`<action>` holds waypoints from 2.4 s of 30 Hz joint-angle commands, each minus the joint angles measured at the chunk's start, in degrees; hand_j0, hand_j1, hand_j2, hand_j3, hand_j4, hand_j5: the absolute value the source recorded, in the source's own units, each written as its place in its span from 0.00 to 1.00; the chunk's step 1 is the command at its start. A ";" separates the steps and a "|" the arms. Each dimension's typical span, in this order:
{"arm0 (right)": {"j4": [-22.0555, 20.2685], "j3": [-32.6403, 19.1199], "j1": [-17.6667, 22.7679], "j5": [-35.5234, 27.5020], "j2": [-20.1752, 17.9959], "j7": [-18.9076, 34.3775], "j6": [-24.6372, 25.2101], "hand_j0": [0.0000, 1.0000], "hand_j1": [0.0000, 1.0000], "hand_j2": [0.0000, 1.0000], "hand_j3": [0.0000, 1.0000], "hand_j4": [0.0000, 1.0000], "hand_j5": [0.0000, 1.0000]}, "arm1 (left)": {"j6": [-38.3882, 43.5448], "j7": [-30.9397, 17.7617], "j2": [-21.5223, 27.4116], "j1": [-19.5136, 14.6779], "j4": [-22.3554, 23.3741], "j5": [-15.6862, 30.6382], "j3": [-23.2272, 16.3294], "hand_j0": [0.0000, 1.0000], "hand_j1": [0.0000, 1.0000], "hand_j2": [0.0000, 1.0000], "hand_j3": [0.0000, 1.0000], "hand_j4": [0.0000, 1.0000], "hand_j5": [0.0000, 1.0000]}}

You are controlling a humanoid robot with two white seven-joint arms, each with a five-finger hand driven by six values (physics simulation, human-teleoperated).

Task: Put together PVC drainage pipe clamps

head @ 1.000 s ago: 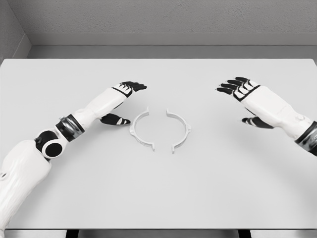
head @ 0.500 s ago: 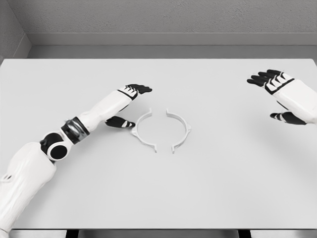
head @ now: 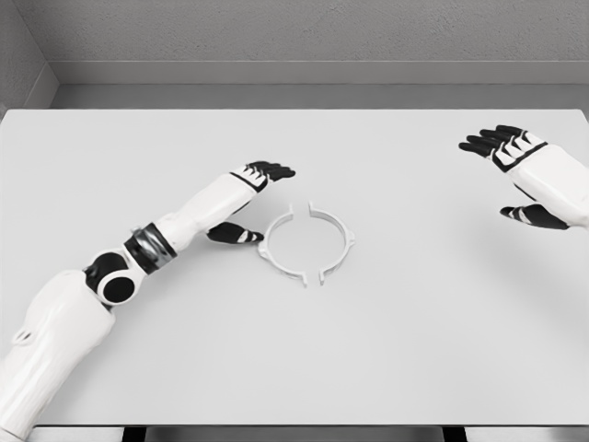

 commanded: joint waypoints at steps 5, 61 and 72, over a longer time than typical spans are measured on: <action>0.35 0.36 0.18 -0.45 -0.62 -0.21 0.09 1.00 1.00 1.00 1.00 1.00 1.00 | 0.00 0.03 -0.60 0.18 -0.49 0.39 0.21 1.00 1.00 1.00 1.00 1.00 1.00; 0.44 1.32 0.09 -0.80 -0.71 -0.74 0.09 1.00 1.00 1.00 1.00 1.00 1.00 | 0.00 0.03 -0.07 4.04 -5.94 0.30 0.48 1.00 1.00 1.00 1.00 1.00 1.00; 0.44 1.41 0.09 -0.80 -0.71 -0.74 0.09 1.00 1.00 1.00 1.00 1.00 1.00 | 0.00 -0.06 -1.30 4.04 -5.85 -0.49 0.65 1.00 1.00 1.00 1.00 1.00 1.00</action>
